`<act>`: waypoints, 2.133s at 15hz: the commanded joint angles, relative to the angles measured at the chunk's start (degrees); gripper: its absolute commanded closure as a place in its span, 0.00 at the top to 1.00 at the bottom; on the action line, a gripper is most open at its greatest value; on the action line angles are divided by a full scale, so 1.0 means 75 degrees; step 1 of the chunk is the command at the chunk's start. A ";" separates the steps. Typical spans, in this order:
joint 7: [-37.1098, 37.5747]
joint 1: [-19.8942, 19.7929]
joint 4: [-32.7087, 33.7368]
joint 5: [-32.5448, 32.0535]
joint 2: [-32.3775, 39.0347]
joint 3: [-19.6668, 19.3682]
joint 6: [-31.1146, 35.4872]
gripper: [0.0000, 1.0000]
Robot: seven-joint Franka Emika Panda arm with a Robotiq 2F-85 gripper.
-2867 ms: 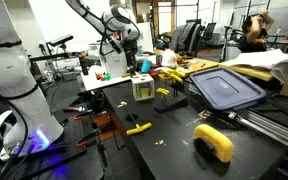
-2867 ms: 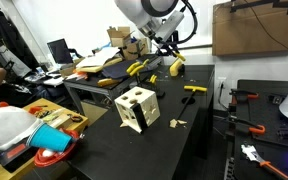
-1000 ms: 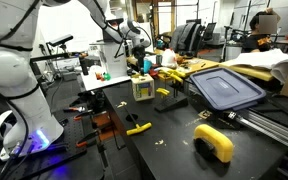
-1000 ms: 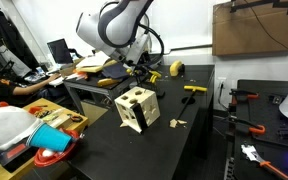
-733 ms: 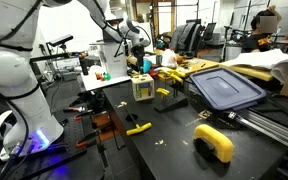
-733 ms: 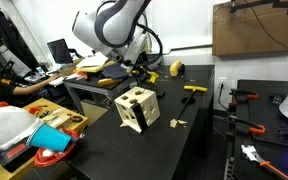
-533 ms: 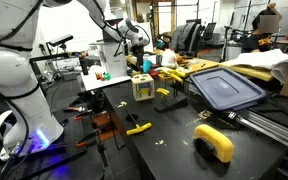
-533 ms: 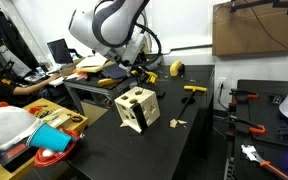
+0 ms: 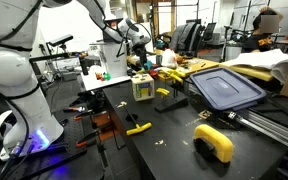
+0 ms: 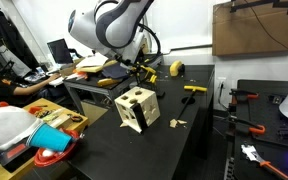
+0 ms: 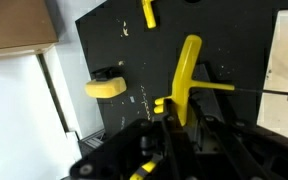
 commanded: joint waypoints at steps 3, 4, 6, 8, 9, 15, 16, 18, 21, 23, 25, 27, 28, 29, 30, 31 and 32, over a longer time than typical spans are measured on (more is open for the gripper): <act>0.0097 0.0048 0.0071 -0.0434 0.0213 -0.0102 0.0137 0.04; 0.0098 0.0049 0.0085 -0.0447 0.0268 -0.0103 0.0155 0.04; 0.0107 0.0056 0.0099 -0.0464 0.0366 -0.0102 0.0210 0.04; 0.0108 0.0052 0.0116 -0.0507 0.0403 -0.0088 0.0222 0.04; 0.0107 0.0050 0.0124 -0.0503 0.0408 -0.0085 0.0228 0.04; 0.0103 0.0021 0.0121 -0.0490 0.0428 -0.0090 0.0281 0.04; 0.0067 0.0012 0.0123 -0.0438 0.0428 -0.0070 0.0277 0.04; -0.0021 0.0010 0.0077 -0.0355 0.0362 -0.0013 0.0283 0.04; -0.0129 0.0012 0.0074 -0.0299 0.0325 0.0034 0.0257 0.04; -0.0165 0.0009 0.0082 -0.0246 0.0288 0.0071 0.0256 0.04; -0.0167 0.0036 0.0062 -0.0215 0.0244 0.0102 0.0340 0.04; -0.0128 0.0067 0.0073 -0.0268 0.0283 0.0098 0.0400 0.04; -0.0080 0.0093 0.0063 -0.0341 0.0321 0.0081 0.0424 0.04; -0.0011 0.0126 0.0051 -0.0437 0.0360 0.0053 0.0449 0.04; 0.0027 0.0153 0.0060 -0.0525 0.0431 0.0029 0.0443 0.04; 0.0033 0.0167 0.0076 -0.0564 0.0499 0.0022 0.0420 0.04; 0.0042 0.0185 0.0087 -0.0599 0.0566 0.0018 0.0403 0.04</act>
